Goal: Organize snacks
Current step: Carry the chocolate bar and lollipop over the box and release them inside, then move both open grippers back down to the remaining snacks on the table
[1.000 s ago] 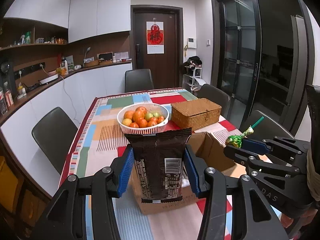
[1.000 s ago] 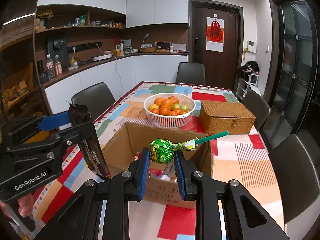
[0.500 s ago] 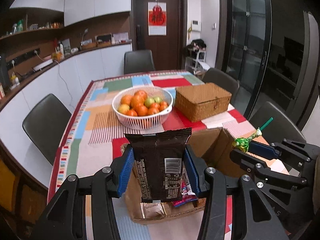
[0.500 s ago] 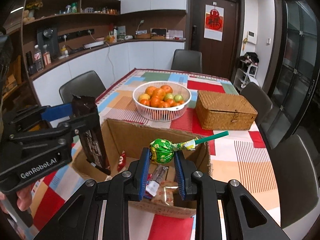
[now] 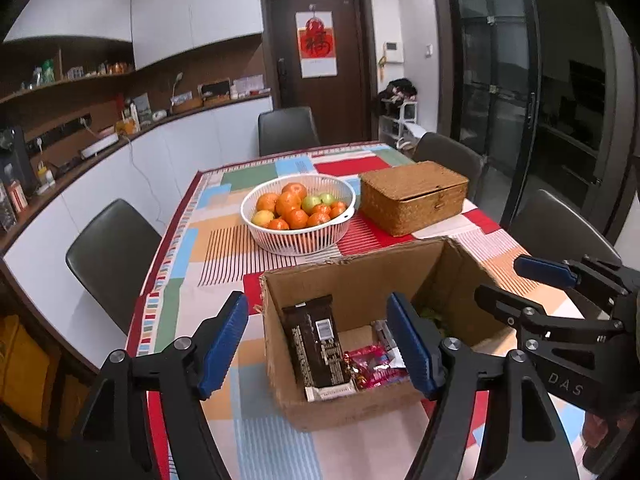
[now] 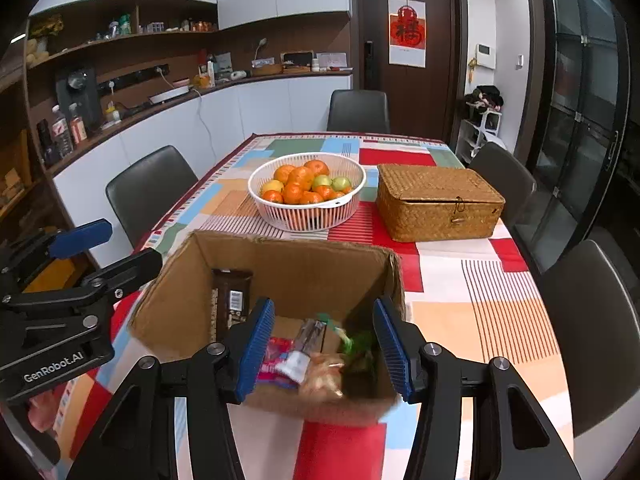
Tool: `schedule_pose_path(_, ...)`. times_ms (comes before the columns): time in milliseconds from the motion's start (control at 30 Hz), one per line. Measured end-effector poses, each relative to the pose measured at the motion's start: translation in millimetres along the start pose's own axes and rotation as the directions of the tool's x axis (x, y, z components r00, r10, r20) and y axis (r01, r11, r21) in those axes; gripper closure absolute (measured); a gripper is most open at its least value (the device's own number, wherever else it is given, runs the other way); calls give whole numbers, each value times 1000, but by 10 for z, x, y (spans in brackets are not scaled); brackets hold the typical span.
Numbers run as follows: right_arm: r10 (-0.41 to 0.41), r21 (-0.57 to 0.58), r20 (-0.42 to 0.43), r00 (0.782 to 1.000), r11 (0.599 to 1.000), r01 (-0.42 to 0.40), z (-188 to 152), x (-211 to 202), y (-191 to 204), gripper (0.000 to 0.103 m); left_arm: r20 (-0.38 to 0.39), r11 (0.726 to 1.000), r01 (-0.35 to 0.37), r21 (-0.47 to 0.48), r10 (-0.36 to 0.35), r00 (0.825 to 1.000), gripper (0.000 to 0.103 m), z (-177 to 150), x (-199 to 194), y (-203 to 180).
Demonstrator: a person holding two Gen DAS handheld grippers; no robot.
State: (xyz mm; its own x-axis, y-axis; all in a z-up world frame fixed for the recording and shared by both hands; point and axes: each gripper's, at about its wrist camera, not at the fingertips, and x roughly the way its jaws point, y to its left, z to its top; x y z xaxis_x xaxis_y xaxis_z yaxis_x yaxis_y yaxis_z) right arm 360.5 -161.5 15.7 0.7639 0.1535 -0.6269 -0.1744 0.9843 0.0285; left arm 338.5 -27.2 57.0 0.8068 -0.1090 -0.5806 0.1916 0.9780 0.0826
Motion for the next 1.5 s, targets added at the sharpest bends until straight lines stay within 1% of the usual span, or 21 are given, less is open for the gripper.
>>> schedule_pose_path(133,-13,-32,46,999,999,15,-156,-284,72,49,34,1000,1,3,-1,999,30,-132,-274,-21)
schedule_pose_path(200,-23,-39,78,997,999,26,-233,-450,109,42,46,1000,5,-5,-5,999,29,-207,-433,-26)
schedule_pose_path(333,-37,-47,129,991,998,44,-384,-780,187,39,57,1000,29,-12,-28,998,27,-344,-692,-60)
schedule_pose_path(367,-38,-51,140,989,998,45,-436,-869,211,36,62,999,30,-10,-30,998,27,-387,-759,-74)
schedule_pose_path(400,-38,-55,145,989,997,47,-474,-924,230,34,66,999,33,-8,-33,997,26,-438,-828,-92)
schedule_pose_path(467,-40,-59,159,987,997,50,-576,-1056,261,33,65,999,42,-6,-41,997,25,-549,-943,-125)
schedule_pose_path(667,-48,-82,153,987,995,61,-917,-1325,346,33,48,999,45,6,-45,998,23,-890,-1169,-207)
schedule_pose_path(767,-62,-105,141,988,991,78,-1139,-1413,393,33,25,998,54,25,-55,998,22,-1089,-1223,-256)
schedule_pose_path(900,-65,-124,100,993,989,78,-1397,-1452,425,33,-26,996,60,71,-58,998,22,-1361,-1230,-343)
schedule_pose_path(1067,-63,-122,31,998,990,66,-1753,-1425,459,33,-91,988,97,117,-86,992,22,-1699,-1189,-457)
schedule_pose_path(1167,-57,-109,-25,998,993,54,-1946,-1376,460,33,-121,976,107,191,-85,989,22,-1887,-1170,-543)
schedule_pose_path(1233,-57,-111,-69,996,993,49,-2091,-1328,467,33,-138,966,113,234,-82,987,22,-1994,-1150,-588)
schedule_pose_path(1300,-68,-111,-106,992,992,57,-2198,-1285,464,33,-166,952,135,275,-91,982,22,-2091,-1127,-632)
schedule_pose_path(1367,-63,-101,-151,986,994,48,-2334,-1240,453,33,-189,936,156,314,-100,977,22,-2169,-1110,-684)
schedule_pose_path(1433,-48,-97,-207,977,995,28,-2458,-1176,458,33,-225,912,192,363,-114,968,22,-2245,-1069,-746)
schedule_pose_path(1500,-24,-77,-253,967,997,4,-2556,-1119,440,33,-253,894,221,391,-126,959,22,-2309,-1029,-788)
